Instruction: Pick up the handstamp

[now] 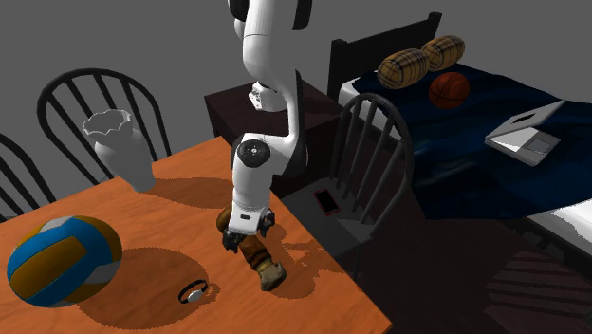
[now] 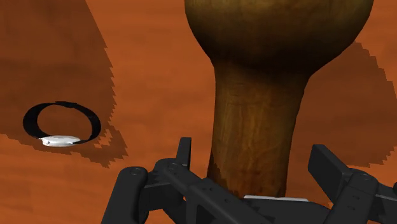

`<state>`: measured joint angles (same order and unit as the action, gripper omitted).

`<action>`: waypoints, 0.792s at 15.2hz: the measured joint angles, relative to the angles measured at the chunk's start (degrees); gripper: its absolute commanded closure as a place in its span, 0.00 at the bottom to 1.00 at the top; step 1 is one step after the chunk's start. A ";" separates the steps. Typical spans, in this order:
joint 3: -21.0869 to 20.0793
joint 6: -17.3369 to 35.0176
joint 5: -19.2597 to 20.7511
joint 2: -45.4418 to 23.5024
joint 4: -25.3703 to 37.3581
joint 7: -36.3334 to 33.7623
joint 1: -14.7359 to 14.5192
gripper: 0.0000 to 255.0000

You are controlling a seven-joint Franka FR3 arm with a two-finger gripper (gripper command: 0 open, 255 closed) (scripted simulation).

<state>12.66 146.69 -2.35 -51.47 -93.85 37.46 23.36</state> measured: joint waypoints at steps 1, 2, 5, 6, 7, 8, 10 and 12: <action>-0.02 0.09 -0.01 -0.14 0.06 -0.02 0.00 1.00; -0.03 0.11 -0.02 -0.17 0.07 -0.03 0.00 1.00; -0.03 0.15 -0.03 -0.16 0.05 -0.04 -0.01 1.00; -0.02 0.15 -0.03 -0.17 0.06 -0.05 -0.01 1.00; -0.02 0.14 -0.03 -0.18 0.07 -0.06 -0.01 1.00; -0.02 0.12 -0.03 -0.19 0.10 -0.06 -0.01 1.00; -0.03 0.12 -0.03 -0.19 0.11 -0.04 0.00 1.00; 0.06 -0.31 0.04 0.48 -0.22 0.02 -0.06 1.00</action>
<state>12.72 146.38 -2.31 -50.99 -94.07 37.48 23.30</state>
